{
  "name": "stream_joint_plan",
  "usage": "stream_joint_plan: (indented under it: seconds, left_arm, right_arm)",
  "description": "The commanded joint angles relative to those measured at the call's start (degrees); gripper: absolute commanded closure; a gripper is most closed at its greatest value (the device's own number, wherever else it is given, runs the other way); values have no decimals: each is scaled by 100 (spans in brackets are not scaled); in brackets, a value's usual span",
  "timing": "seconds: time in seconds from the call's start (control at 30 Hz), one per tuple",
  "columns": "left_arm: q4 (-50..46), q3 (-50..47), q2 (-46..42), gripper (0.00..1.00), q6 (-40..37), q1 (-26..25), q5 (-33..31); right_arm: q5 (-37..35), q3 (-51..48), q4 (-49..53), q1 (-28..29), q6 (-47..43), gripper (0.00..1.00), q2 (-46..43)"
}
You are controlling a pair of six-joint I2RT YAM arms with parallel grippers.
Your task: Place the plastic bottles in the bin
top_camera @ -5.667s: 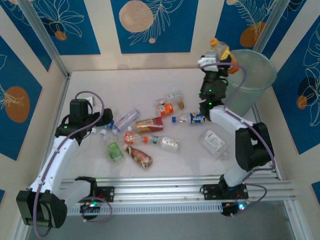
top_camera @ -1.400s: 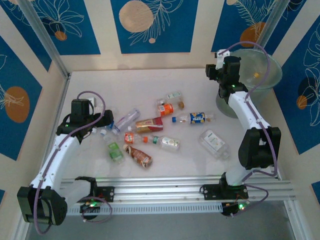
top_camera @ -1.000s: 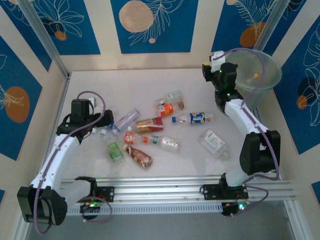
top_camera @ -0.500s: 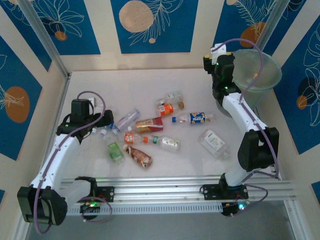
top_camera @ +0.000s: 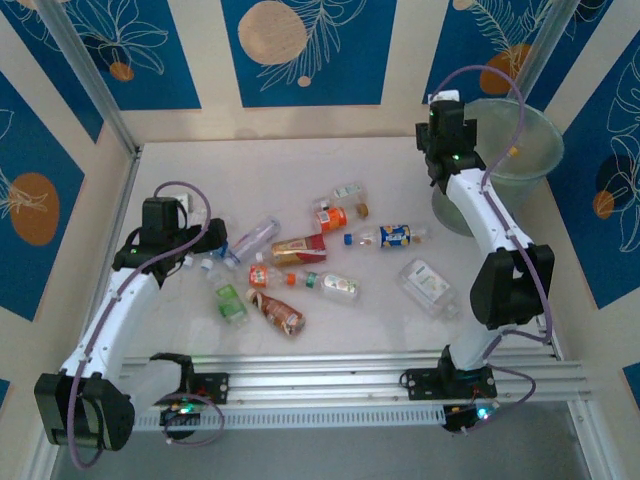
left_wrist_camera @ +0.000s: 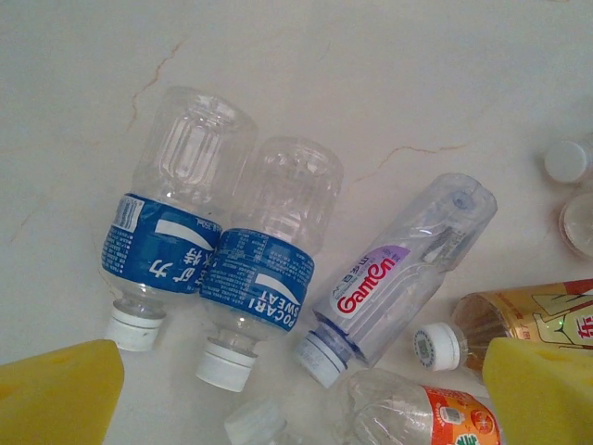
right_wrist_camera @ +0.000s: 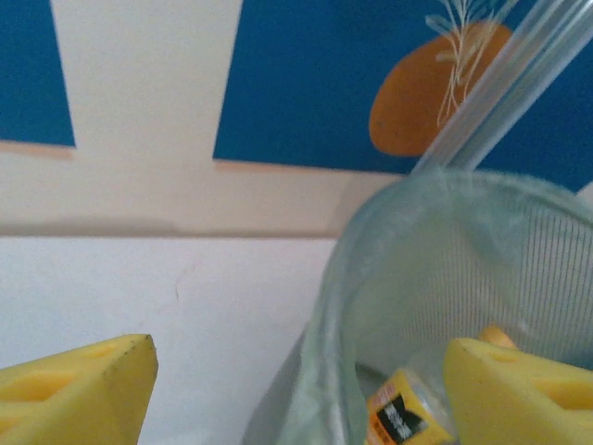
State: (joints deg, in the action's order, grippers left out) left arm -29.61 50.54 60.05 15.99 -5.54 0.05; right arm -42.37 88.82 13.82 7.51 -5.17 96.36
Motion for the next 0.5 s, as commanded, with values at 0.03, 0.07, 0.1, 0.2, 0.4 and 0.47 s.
stream_joint_plan:
  seconds: [0.03,0.07,0.1,0.2,0.4,0.47]
  left_arm:
    - [34,96,-91,1,-1,-44,122]
    - [41,100,-99,1,0,-44,118]
    - [43,89,-99,0,0,-44,118]
    - [43,95,-82,0,-1,-44,109]
    - [7,87,-73,1,-3,-44,100]
    - [-1,87,-81,0,-3,-44,86]
  right_arm:
    - [244,163,526,-167,326,21,-30]
    - [337,169,562,-194,333,22,-42]
    - [464,169,625,-227,337,23,-25]
    - [822,316,883,-367,420,27,79]
    - [978,791,1312,-400,269,40,564]
    - [998,793,1275,-412,220,48,621]
